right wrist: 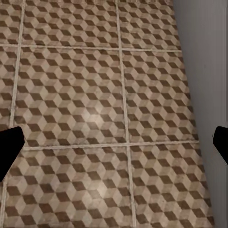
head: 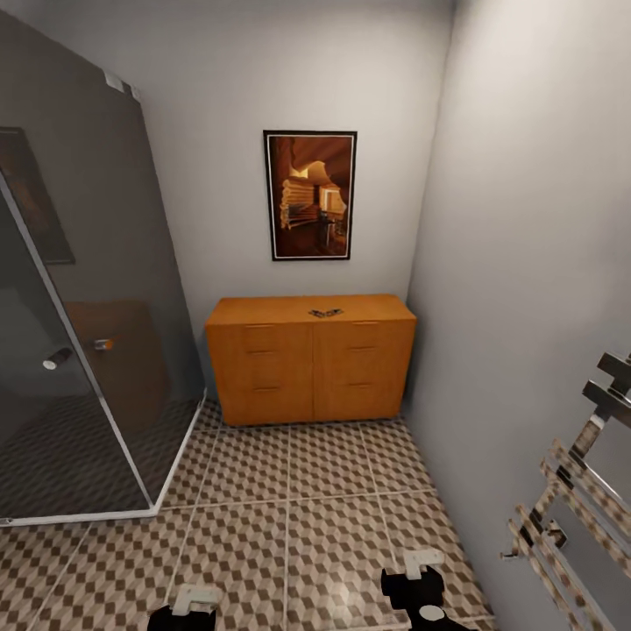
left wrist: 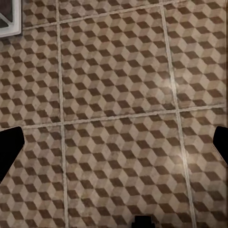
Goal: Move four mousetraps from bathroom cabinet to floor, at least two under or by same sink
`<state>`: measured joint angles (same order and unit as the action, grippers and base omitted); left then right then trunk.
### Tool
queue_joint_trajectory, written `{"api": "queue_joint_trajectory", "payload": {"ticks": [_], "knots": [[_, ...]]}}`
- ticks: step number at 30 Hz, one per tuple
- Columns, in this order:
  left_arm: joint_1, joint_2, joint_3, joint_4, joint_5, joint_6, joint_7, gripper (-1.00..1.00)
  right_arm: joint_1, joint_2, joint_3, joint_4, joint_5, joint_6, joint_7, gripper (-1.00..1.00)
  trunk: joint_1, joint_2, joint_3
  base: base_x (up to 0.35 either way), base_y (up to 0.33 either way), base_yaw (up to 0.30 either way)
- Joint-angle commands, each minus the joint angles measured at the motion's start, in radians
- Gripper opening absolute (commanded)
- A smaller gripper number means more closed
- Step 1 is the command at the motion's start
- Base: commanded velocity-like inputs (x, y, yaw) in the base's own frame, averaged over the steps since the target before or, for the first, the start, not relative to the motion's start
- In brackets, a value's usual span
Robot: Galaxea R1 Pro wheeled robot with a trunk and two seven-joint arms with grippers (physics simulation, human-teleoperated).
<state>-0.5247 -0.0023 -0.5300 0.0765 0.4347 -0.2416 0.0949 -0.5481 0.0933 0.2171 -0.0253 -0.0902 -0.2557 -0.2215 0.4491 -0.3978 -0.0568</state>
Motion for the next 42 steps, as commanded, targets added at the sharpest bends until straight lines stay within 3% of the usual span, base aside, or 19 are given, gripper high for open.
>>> {"api": "queue_joint_trajectory", "payload": {"ticks": [1,42], "knots": [[-0.001,-0.001,-0.008,0.003,0.007,-0.005,0.0,1.0,-0.001,0.001,0.008,0.001,-0.009,-0.004,-0.002,1.0,0.001,-0.002,-0.002,0.153,-0.147,0.001],[-0.001,-0.001,-0.008,0.003,0.007,-0.005,0.0,1.0,-0.001,0.0,0.008,0.002,-0.009,-0.004,-0.002,1.0,0.001,-0.002,-0.002,0.14,-0.065,0.061]]}}
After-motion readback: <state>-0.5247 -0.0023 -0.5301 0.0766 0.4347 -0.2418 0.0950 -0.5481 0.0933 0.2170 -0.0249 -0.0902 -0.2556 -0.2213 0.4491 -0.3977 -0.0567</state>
